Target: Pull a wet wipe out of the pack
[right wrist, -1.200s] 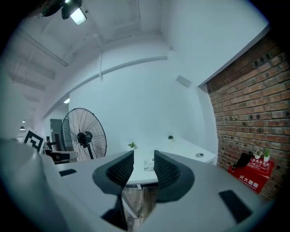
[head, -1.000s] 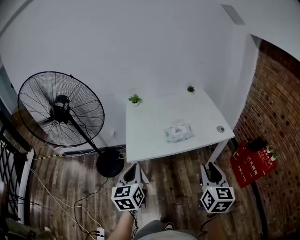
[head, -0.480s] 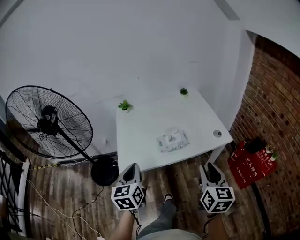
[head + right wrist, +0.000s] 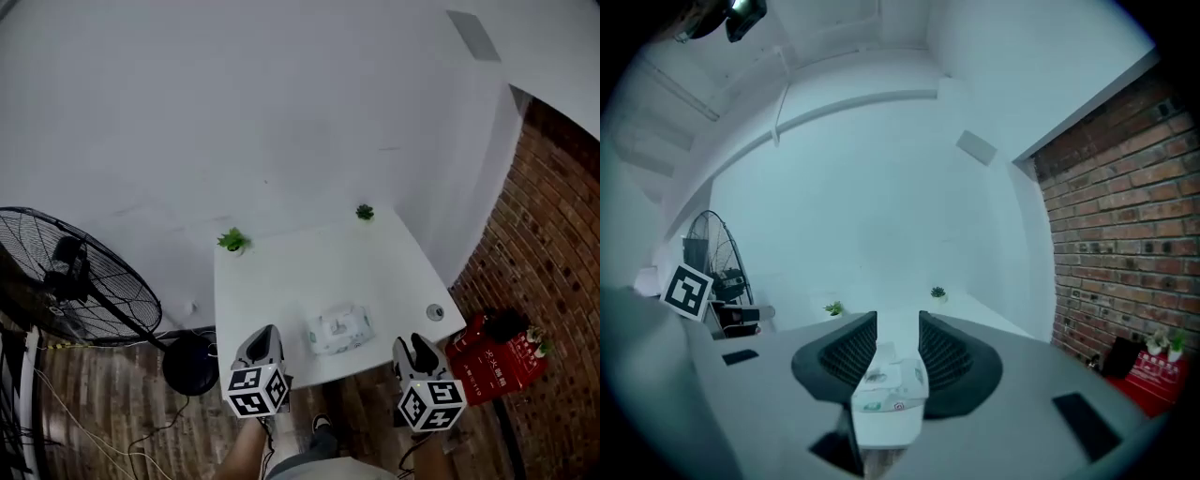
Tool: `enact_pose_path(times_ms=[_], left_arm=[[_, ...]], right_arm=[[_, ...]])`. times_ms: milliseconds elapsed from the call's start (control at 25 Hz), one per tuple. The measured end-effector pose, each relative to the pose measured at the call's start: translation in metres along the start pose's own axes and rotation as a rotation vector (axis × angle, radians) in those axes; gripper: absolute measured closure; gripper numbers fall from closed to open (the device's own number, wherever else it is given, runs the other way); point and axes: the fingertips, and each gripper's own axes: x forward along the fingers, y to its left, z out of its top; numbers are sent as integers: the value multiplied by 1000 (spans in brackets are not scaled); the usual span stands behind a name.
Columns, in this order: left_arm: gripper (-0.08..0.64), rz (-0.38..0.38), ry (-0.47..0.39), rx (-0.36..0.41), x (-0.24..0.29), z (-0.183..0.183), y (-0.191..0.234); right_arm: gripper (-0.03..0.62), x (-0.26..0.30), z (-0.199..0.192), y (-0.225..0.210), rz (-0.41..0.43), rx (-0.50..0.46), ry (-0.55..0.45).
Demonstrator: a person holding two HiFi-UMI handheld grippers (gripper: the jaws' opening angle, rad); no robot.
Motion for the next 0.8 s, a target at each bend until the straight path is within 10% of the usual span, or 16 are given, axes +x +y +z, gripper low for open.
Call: enact_pose_path(times_ms=[800], left_arm=[[558, 60, 52, -27, 122, 13, 39]], right_arm=[[454, 144, 22, -32, 49, 14, 68]])
